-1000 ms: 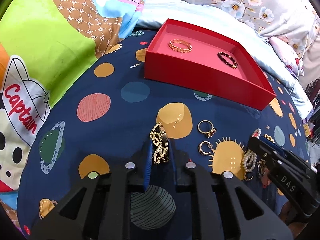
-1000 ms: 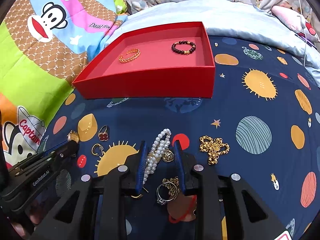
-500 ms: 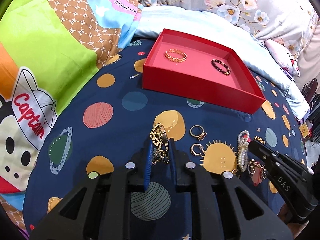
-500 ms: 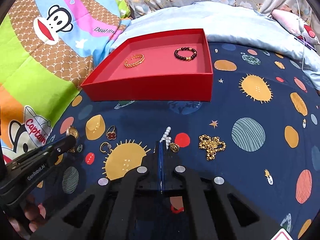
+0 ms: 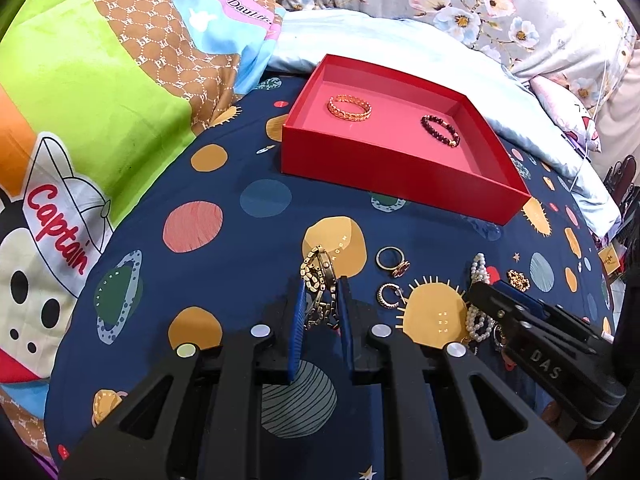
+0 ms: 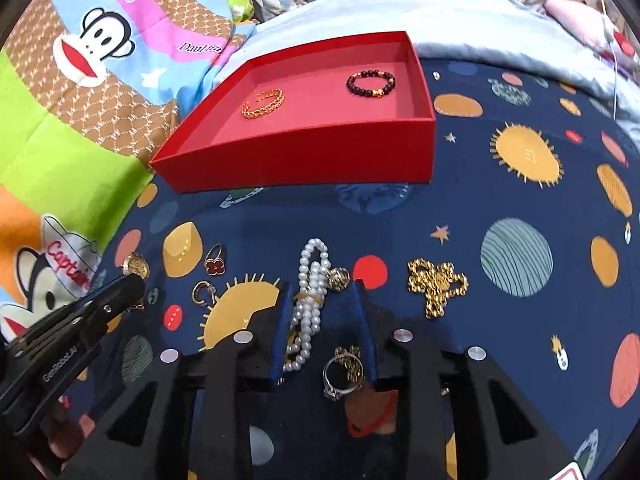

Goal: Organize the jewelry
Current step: 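Lift the pearl bracelet and gold watch and carry them toward the red tray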

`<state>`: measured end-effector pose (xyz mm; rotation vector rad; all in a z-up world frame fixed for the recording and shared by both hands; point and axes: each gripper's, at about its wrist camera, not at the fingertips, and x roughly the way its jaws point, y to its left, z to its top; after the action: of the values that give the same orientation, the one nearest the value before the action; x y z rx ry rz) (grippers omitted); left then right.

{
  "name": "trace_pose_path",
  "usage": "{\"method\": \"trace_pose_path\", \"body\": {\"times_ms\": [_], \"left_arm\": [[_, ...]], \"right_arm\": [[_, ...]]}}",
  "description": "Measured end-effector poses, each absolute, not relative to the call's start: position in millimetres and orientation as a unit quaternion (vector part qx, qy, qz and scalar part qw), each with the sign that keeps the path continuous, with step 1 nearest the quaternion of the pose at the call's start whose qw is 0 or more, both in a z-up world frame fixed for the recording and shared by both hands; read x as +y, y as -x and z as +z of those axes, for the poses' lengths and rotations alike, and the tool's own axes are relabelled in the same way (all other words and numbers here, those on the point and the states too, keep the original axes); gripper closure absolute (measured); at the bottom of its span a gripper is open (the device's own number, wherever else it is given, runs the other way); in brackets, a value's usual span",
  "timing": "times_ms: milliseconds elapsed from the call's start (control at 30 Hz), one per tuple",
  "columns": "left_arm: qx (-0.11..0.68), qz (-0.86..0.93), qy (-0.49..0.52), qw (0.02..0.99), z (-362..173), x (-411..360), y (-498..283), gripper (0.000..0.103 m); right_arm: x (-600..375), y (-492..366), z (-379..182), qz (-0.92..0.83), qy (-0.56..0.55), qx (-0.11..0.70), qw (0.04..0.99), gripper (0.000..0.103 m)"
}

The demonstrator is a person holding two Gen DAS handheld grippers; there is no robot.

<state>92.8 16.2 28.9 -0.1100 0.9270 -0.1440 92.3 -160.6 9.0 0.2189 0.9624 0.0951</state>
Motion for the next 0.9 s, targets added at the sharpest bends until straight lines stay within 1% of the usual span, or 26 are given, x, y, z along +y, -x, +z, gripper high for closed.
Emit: {"method": "trace_pose_path", "body": {"times_ms": [67, 100, 133, 167, 300, 367, 400, 533, 633, 667, 700, 733, 800, 900], "left_arm": [[0.447, -0.07, 0.052, 0.89, 28.0, 15.6, -94.6, 0.088], [0.447, -0.071, 0.053, 0.89, 27.4, 15.5, -94.6, 0.088], [0.448, -0.071, 0.054, 0.89, 27.0, 15.2, -95.3, 0.088], [0.448, -0.072, 0.053, 0.89, 26.7, 14.6, -95.9, 0.088], [0.446, -0.072, 0.05, 0.891, 27.4, 12.9, -96.8, 0.089], [0.442, -0.072, 0.048, 0.893, 29.8, 12.6, -96.8, 0.096], [0.438, -0.07, 0.043, 0.895, 32.0, 11.9, -96.6, 0.096], [0.431, -0.07, 0.038, 0.899, 37.5, 9.8, -96.5, 0.096], [0.444, -0.069, 0.045, 0.892, 33.0, 12.4, -97.1, 0.095], [0.452, -0.069, 0.052, 0.888, 29.5, 14.5, -97.1, 0.094], [0.458, -0.069, 0.056, 0.885, 26.7, 16.2, -97.6, 0.088], [0.464, -0.067, 0.06, 0.881, 23.6, 17.7, -97.7, 0.078], [0.471, -0.062, 0.067, 0.877, 17.2, 20.8, -97.9, 0.071], [0.476, -0.057, 0.066, 0.875, 9.7, 20.9, -101.6, 0.071]], "right_arm": [[-156.8, -94.6, 8.8, 0.045, -0.097, 0.459, 0.882, 0.072], [-154.7, -95.7, 8.8, 0.044, -0.09, 0.458, 0.883, 0.073], [-152.7, -96.5, 8.6, 0.041, -0.08, 0.458, 0.884, 0.082], [-151.3, -97.0, 8.3, 0.042, -0.075, 0.458, 0.885, 0.088], [-152.0, -96.0, 11.5, 0.044, -0.075, 0.454, 0.887, 0.089], [-154.2, -93.4, 16.7, 0.044, -0.08, 0.446, 0.89, 0.089], [-155.3, -91.8, 20.4, 0.044, -0.081, 0.441, 0.893, 0.089], [-159.1, -87.7, 30.4, 0.043, -0.083, 0.432, 0.897, 0.089], [-161.8, -84.0, 32.4, 0.044, -0.086, 0.431, 0.897, 0.089], [-162.7, -83.0, 32.2, 0.043, -0.088, 0.431, 0.897, 0.089], [-164.1, -81.5, 31.5, 0.043, -0.091, 0.432, 0.896, 0.089], [-164.8, -80.9, 30.5, 0.044, -0.092, 0.434, 0.895, 0.089], [-166.4, -80.3, 27.7, 0.044, -0.096, 0.437, 0.893, 0.089], [-166.9, -80.2, 24.6, 0.045, -0.099, 0.439, 0.892, 0.089]]}}
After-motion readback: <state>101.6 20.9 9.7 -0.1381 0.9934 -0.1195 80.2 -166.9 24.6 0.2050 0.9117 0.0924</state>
